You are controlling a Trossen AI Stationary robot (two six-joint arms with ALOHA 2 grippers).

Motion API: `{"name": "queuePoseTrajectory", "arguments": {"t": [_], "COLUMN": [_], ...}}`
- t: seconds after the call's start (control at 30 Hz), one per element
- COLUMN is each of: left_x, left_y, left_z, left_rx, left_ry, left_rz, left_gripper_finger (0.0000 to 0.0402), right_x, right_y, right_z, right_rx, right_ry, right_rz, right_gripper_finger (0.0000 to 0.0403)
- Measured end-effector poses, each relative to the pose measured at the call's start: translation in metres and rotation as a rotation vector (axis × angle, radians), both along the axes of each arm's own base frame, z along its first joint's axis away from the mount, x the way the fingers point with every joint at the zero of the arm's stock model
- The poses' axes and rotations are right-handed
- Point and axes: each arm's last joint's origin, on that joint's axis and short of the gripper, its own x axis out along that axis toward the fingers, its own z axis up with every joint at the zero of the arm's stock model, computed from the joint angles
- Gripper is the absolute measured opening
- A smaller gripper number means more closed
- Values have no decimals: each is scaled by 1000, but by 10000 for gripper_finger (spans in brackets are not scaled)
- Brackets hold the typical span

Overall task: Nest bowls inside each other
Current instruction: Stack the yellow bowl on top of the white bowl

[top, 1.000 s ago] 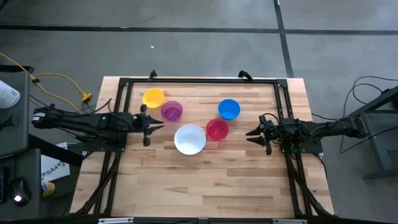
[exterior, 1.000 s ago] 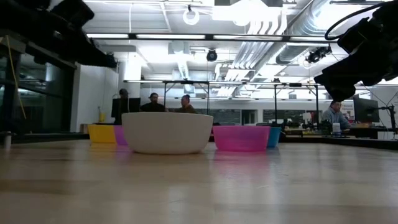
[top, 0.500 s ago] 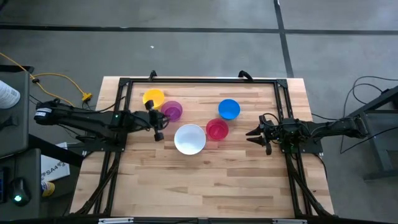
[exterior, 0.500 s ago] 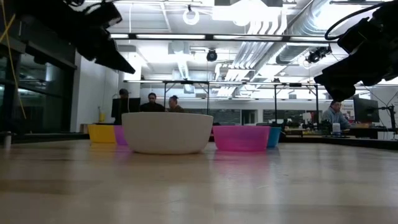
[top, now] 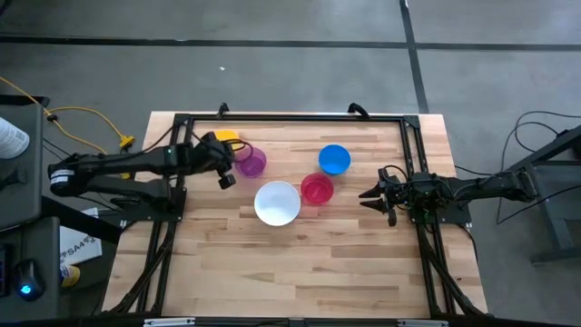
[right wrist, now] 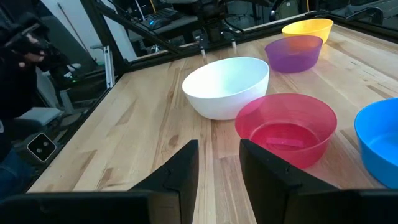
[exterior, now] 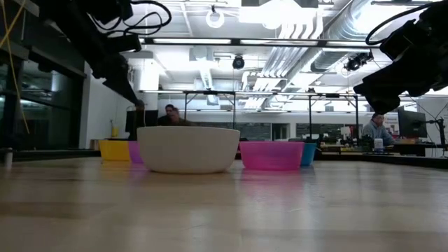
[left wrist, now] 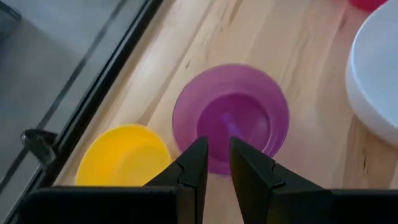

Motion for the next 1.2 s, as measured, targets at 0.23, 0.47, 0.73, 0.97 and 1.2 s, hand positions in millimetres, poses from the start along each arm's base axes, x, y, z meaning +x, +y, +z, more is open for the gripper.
{"name": "queuePoseTrajectory", "arguments": {"t": [0.23, 0.47, 0.73, 0.97, 1.2], "left_x": [-7, -12, -3, -7, -9], "left_y": [7, 16, 21, 32, 52], "left_z": [17, 18, 6, 1, 10], "left_rx": [-48, -126, -142, -142, -132], "left_ry": [69, 200, 349, 412, 406], "left_rz": [-46, -65, -184, -179, 1], "left_gripper_finger": [65, 65, 65, 65, 65], "right_x": [0, 0, 0, 0, 0], "right_y": [0, 0, 0, 0, 0], "right_z": [0, 0, 0, 0, 0], "right_rx": [0, 0, 0, -1, -1], "right_ry": [-1, -2, -3, -3, -3], "right_rz": [0, 0, -1, -1, -4], "right_gripper_finger": [110, 110, 110, 110, 110]}}
